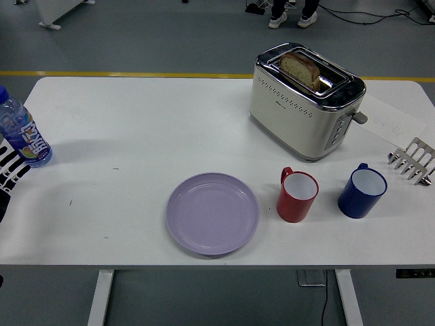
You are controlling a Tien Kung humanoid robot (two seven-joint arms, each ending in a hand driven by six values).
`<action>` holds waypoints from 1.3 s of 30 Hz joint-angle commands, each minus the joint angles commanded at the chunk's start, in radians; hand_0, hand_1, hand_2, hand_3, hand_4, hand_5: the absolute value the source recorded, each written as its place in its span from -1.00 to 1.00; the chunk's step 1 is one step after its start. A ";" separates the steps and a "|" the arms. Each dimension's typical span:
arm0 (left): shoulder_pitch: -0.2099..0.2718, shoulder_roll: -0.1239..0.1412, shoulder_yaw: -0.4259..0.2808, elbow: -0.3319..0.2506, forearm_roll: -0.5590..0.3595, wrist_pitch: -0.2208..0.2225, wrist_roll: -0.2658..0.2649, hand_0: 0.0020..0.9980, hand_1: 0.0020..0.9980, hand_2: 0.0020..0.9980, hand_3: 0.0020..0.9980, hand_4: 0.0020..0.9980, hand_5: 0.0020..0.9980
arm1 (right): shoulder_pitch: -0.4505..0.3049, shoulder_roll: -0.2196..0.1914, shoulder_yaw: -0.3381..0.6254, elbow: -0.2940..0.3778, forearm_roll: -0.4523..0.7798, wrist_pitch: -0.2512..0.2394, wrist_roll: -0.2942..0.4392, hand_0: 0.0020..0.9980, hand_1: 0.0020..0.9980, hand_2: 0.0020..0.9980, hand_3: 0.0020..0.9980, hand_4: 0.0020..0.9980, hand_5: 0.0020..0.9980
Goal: Push plate across desktop
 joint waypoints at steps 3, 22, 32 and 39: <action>-0.001 -0.001 0.000 0.003 -0.004 0.002 0.001 0.26 0.35 0.29 0.19 -0.03 1.00 | 0.002 0.000 -0.004 -0.001 0.011 -0.005 0.001 0.13 0.05 0.22 0.14 -0.85 0.10; -0.025 -0.003 0.004 0.009 -0.008 0.002 0.001 0.26 0.35 0.29 0.19 -0.02 1.00 | 0.010 0.000 -0.011 -0.003 0.030 -0.016 0.009 0.13 0.05 0.22 0.14 -0.85 0.10; -0.041 -0.017 0.014 0.011 -0.005 0.000 0.003 0.28 0.35 0.29 0.19 -0.02 1.00 | 0.007 0.000 -0.004 -0.003 0.019 -0.016 0.011 0.13 0.05 0.22 0.15 -0.85 0.10; -0.043 -0.015 0.028 0.013 -0.006 0.004 0.004 0.29 0.35 0.29 0.19 -0.01 1.00 | 0.007 0.000 -0.007 -0.004 0.026 -0.021 0.006 0.14 0.05 0.22 0.15 -0.85 0.10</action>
